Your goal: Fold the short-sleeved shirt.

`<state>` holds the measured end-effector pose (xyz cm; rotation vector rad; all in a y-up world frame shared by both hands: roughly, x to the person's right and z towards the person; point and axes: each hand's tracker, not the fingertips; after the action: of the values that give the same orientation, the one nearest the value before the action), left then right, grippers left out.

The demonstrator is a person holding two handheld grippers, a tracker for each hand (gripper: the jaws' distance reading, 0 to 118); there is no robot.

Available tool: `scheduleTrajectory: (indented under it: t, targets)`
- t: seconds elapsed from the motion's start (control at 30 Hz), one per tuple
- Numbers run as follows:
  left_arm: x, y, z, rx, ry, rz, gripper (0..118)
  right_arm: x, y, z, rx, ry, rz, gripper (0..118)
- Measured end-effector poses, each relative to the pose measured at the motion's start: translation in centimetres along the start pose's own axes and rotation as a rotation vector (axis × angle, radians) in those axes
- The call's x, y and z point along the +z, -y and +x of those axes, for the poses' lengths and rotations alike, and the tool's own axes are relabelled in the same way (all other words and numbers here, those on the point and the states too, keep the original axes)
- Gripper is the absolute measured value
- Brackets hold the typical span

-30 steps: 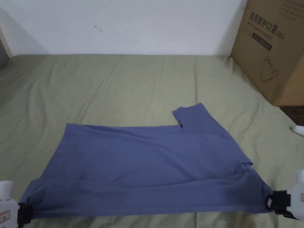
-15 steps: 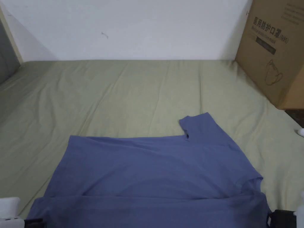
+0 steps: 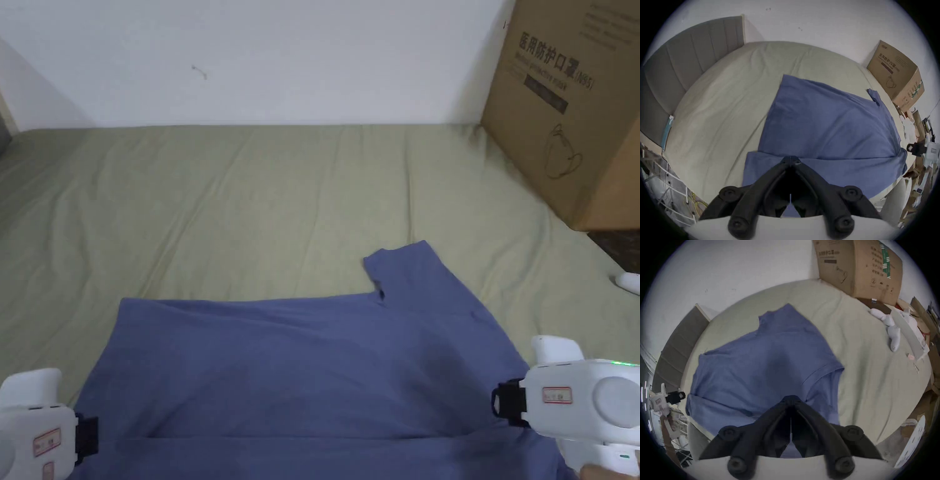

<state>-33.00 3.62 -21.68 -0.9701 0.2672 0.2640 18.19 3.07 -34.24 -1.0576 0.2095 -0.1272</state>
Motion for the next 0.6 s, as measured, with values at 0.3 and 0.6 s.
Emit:
scheduleTrajectory:
  t: [0.3, 0.6]
  targets:
    - [-2.4, -5.4, 0.2, -0.01, 0.011, 0.025, 0, -5.9, -13.8, 0.8, 0.073, 0.019, 0.065, 74]
    - [-6.9, -6.4, 0.0, -0.006, -0.006, -0.039, 0, -15.4, -19.7, 2.3, 0.067, 0.089, -0.035, 94]
